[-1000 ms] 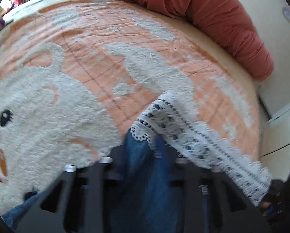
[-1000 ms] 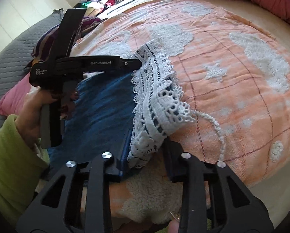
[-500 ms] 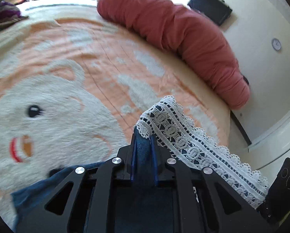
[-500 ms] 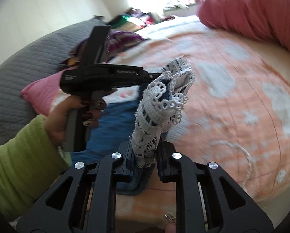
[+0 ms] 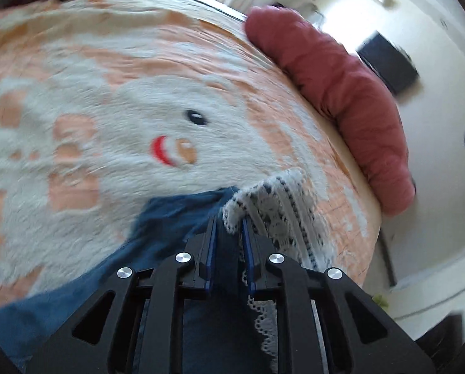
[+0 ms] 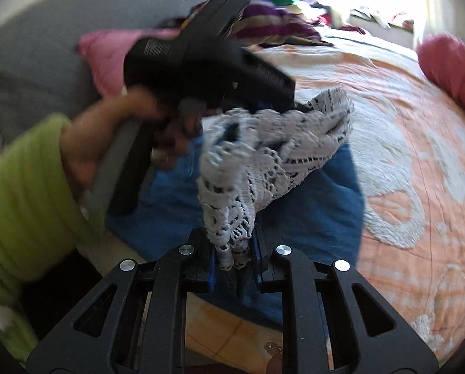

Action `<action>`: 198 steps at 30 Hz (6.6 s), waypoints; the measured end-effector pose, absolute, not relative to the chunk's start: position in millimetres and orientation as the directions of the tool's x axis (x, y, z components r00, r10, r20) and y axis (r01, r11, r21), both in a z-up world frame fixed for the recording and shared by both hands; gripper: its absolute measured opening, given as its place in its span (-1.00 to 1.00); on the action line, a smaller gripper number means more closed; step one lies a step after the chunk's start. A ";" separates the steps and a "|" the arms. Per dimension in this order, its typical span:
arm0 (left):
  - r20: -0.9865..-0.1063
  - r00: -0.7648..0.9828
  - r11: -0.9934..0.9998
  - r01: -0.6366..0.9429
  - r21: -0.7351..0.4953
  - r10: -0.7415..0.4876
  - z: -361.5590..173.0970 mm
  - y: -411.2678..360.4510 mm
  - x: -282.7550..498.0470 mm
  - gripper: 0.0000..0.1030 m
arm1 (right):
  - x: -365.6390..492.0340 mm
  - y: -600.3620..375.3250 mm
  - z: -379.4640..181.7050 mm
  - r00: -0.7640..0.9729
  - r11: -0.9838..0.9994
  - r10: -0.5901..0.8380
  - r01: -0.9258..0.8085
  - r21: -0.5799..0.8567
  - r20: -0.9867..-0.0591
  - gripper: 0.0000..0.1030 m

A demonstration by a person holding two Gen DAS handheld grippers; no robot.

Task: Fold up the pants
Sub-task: 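Fold the lace edge over onto the denim with both tools, then open both, then pinch the white lace strip with the left tool, straighten it, release, then grasp the elastic waistband with the right tool while the left tool pinches the denim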

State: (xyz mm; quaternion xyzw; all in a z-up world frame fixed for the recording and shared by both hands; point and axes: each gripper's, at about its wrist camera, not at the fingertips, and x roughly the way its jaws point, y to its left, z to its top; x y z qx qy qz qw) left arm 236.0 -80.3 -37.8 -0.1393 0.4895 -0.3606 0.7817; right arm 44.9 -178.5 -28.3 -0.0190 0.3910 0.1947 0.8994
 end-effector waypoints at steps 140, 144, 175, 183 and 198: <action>-0.805 0.518 0.943 0.299 -0.146 -0.289 -16.4 -7.2 35.1 -0.24 | 32.6 -216.6 -33.6 0.574 0.951 0.284 -0.271 0.149 -0.768 0.52; -0.797 0.540 0.949 0.289 -0.126 -0.271 -7.3 -2.7 32.6 -0.09 | 32.1 -222.9 -24.8 0.604 0.956 0.282 -0.243 0.164 -0.745 0.66; -0.784 0.590 0.981 0.093 -0.171 -0.193 -13.9 88.8 44.8 0.91 | 91.0 -127.8 41.9 0.596 0.888 0.408 -0.436 0.149 -0.692 0.83; -0.792 0.553 0.951 0.002 -0.309 -0.258 -38.4 125.2 55.2 0.91 | 128.3 -65.2 31.8 0.480 0.834 0.458 -0.523 0.175 -0.748 0.83; -0.735 0.561 0.885 -0.008 -0.465 -0.381 -57.3 132.0 64.5 -0.20 | 177.9 33.1 -3.5 0.235 0.719 0.475 -0.659 0.219 -0.848 0.83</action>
